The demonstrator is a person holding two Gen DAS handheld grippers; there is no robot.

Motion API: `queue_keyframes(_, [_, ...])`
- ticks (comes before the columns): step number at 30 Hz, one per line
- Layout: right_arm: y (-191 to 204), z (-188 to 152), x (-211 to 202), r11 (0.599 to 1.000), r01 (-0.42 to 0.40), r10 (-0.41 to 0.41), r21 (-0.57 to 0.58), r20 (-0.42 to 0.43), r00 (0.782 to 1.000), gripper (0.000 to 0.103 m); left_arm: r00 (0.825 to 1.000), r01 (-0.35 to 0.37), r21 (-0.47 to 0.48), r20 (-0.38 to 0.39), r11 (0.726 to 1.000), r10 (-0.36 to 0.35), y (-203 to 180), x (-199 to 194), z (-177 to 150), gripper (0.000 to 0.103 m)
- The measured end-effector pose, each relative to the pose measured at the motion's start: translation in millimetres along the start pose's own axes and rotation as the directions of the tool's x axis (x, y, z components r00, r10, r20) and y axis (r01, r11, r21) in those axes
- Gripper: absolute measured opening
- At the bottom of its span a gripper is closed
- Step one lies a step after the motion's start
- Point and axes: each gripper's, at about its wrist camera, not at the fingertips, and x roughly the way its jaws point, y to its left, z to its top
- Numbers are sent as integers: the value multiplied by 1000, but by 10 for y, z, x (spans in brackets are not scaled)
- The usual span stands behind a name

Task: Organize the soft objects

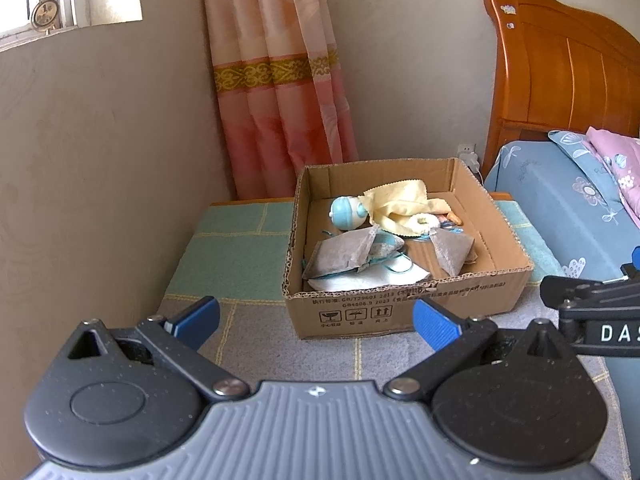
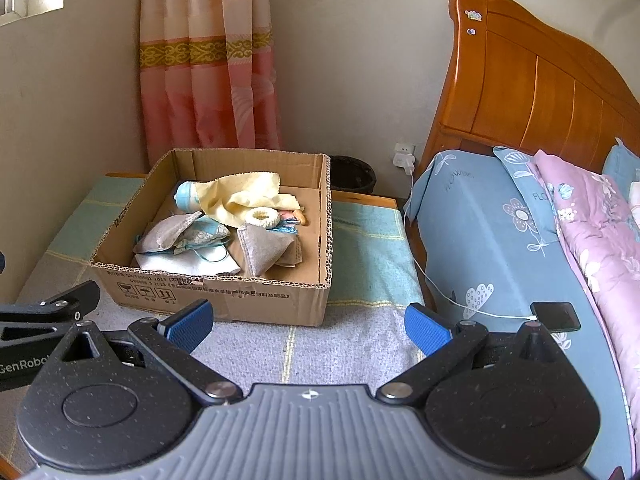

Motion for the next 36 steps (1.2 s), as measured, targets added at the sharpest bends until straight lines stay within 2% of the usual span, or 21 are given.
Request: queue_keyframes(36, [20, 1, -32, 1000, -8, 8, -7, 7, 1000, 103, 1000, -2, -2, -8, 1000, 2, 16, 0, 2, 103])
